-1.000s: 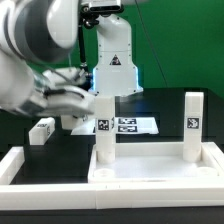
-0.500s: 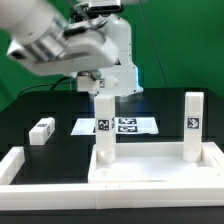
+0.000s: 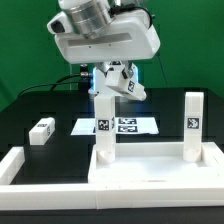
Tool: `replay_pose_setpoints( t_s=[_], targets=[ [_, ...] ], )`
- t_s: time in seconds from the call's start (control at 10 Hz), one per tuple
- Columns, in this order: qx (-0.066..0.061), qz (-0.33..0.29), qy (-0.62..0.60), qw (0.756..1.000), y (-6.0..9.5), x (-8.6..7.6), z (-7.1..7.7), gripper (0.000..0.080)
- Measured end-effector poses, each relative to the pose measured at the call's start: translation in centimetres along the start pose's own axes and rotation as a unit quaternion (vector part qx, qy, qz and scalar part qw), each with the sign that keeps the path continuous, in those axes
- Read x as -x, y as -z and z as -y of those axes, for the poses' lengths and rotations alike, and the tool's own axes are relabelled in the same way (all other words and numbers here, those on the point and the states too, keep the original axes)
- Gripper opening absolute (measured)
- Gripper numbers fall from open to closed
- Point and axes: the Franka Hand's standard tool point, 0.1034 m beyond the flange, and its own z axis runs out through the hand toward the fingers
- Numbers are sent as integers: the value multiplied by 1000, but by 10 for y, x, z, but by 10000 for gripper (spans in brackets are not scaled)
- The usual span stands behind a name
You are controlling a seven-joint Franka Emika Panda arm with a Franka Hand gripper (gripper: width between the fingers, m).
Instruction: Assemble desk
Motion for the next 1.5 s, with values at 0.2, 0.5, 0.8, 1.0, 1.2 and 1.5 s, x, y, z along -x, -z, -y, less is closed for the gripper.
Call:
replay_pose_setpoints(
  t_s=[0.2, 0.5, 0.8, 1.0, 1.2, 1.5],
  targets=[
    [7, -76, 0, 997, 13, -7, 21, 288],
    [-5, -147, 22, 989, 43, -17, 39, 288],
    [-12, -237, 16, 971, 39, -19, 44, 288],
    [10, -303, 30, 952, 43, -22, 59, 288],
    [-5, -367, 48, 929, 53, -27, 81, 288],
    [-3, -383, 62, 922, 55, -25, 92, 288]
  ],
)
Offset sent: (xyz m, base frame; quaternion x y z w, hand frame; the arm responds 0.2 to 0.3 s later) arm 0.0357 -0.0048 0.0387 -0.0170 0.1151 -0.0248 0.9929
